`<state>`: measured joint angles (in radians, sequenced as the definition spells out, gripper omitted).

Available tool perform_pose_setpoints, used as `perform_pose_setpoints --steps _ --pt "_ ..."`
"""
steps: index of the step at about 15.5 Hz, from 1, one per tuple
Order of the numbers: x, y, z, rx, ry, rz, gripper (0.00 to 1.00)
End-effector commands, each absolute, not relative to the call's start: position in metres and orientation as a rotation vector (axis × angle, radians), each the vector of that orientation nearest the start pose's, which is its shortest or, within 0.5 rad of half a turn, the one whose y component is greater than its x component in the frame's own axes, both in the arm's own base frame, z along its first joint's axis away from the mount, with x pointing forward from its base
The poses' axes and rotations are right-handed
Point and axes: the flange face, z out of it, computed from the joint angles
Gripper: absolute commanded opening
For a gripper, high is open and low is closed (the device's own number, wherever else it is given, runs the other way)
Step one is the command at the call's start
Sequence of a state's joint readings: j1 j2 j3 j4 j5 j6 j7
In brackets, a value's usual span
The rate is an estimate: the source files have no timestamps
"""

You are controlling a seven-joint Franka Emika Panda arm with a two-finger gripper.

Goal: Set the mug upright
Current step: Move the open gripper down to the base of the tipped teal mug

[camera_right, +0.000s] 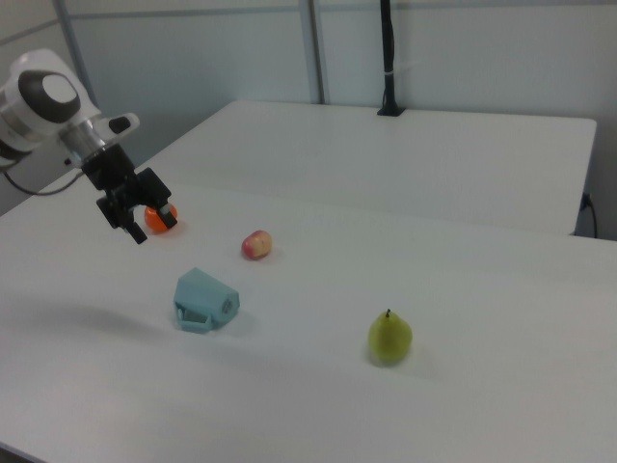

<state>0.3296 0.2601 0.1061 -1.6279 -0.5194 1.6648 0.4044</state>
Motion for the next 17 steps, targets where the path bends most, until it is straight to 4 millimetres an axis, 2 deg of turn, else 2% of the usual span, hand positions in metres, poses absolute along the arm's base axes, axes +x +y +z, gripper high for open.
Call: perform_pose_setpoints --steps 1,4,7,10,12,15,17 --pt "0.588 0.235 0.415 2.463 0.153 0.038 1.00" --pt "0.589 0.252 0.380 2.394 0.152 0.060 1.00" --pt "0.597 0.254 0.345 2.350 0.074 0.090 1.00" --pt "0.601 0.248 0.320 2.305 0.028 0.096 1.00" --pt "0.604 0.239 0.309 2.288 -0.027 0.098 0.97" --pt "0.606 0.227 0.302 2.275 -0.111 0.110 0.93" --pt "0.608 0.220 0.297 2.269 -0.138 0.107 0.86"
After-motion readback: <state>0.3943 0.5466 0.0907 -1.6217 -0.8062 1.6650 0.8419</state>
